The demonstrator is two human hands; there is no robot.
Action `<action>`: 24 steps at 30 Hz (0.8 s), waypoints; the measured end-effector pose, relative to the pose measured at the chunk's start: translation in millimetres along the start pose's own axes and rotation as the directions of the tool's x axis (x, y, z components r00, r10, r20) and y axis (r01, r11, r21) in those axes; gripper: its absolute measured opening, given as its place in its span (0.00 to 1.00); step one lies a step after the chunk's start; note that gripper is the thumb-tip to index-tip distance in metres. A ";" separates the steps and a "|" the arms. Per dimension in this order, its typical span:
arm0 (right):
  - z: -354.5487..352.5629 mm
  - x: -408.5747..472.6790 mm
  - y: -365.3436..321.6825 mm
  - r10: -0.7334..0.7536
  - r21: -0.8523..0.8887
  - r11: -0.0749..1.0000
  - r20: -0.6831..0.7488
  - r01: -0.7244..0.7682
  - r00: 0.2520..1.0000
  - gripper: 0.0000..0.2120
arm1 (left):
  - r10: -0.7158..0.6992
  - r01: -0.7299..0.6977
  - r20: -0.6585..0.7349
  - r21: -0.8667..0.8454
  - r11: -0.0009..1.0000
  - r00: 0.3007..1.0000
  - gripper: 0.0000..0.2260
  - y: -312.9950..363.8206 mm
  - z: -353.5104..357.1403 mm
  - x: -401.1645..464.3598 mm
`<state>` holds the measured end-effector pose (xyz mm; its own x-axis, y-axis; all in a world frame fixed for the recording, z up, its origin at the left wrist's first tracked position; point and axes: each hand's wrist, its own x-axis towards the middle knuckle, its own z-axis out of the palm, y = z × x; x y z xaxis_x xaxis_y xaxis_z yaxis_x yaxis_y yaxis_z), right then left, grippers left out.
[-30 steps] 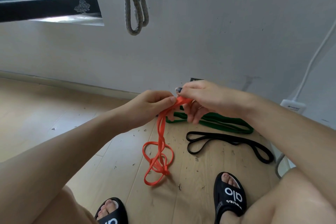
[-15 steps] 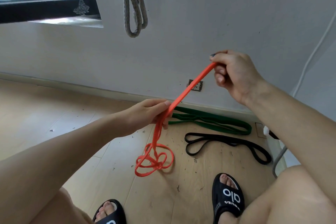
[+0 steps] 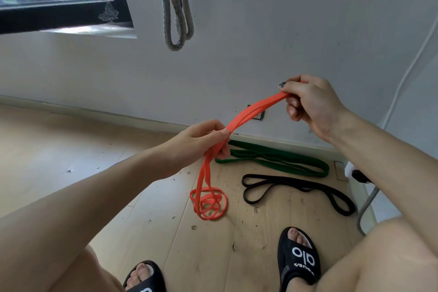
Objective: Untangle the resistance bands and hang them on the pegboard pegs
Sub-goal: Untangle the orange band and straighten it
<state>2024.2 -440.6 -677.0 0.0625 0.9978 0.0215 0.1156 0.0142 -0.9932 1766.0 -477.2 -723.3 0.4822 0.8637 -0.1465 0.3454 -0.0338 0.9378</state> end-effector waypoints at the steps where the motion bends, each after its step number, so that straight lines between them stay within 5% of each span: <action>1: -0.3 0.0 0.4 -0.003 -0.005 1.000 0.007 0.003 1.000 0.05 | 0.004 -0.004 0.006 0.004 1.000 1.000 0.14 0.4 0.4 -0.1; 6: -1.6 -0.4 0.0 -0.021 -0.006 1.000 0.033 0.022 0.999 0.05 | 0.025 -0.025 0.020 -0.015 1.000 0.999 0.14 2.9 4.0 0.6; 12: 1.1 -0.6 1.1 -0.029 -0.004 1.000 0.034 0.030 0.999 0.02 | 0.079 -0.084 0.030 0.241 0.967 0.996 0.10 3.4 16.2 4.5; 24: -4.6 1.6 3.8 -0.040 -0.034 0.999 -0.023 0.039 0.999 0.06 | 0.015 -0.026 -0.098 -0.116 0.993 0.995 0.07 15.2 -0.8 1.6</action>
<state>2029.3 -439.3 -680.2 0.0806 0.9947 0.0639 0.1513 0.0512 -0.9872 1771.4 -475.9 -709.0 0.4059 0.9083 -0.1010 0.2368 0.0023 0.9715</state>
